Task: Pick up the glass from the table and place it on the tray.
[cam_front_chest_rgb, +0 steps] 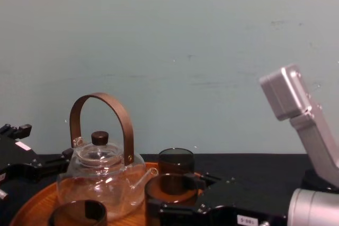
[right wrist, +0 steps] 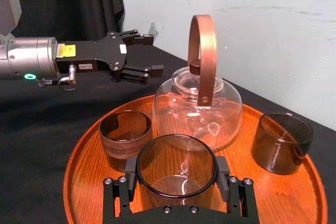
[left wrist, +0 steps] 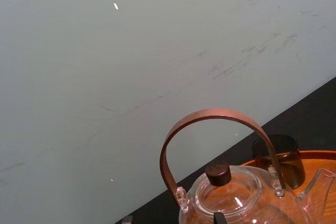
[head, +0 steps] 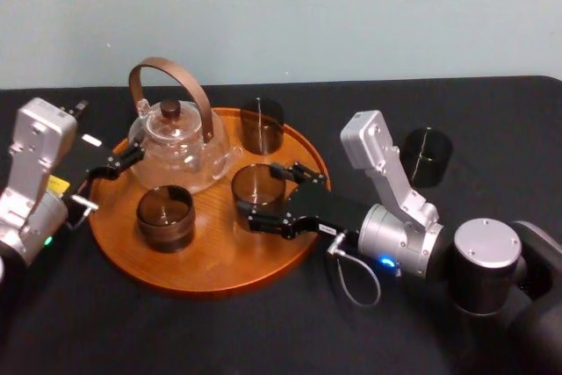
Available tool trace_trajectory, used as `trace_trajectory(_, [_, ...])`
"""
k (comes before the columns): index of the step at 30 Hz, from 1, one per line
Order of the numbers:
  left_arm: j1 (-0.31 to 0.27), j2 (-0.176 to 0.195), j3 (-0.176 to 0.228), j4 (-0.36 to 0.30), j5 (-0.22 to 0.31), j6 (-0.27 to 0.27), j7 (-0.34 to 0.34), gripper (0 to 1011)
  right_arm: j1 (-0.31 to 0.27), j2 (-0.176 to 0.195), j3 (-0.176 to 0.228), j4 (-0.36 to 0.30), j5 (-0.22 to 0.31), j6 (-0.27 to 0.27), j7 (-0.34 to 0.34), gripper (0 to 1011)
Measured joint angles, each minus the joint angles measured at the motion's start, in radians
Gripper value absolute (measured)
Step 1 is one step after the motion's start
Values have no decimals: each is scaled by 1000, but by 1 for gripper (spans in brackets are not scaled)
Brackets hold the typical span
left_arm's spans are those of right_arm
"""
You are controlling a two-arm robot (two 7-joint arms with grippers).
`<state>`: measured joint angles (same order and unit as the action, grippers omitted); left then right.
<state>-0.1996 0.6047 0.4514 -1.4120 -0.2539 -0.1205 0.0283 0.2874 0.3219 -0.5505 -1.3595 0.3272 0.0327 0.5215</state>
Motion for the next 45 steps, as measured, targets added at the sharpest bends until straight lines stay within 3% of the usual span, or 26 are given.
trace_trajectory(23, [0,0,0,0,0,0,0,1001,33,-33,-25,111,21,-29,42,901])
trace_trajectory(40, [0,0,0,0,0,0,0,1001,39,-41,-33,131,18,-29,44,901])
trace_trajectory(45, [0,0,0,0,0,0,0,1001,39,-40,-33,130,18,-29,43,990])
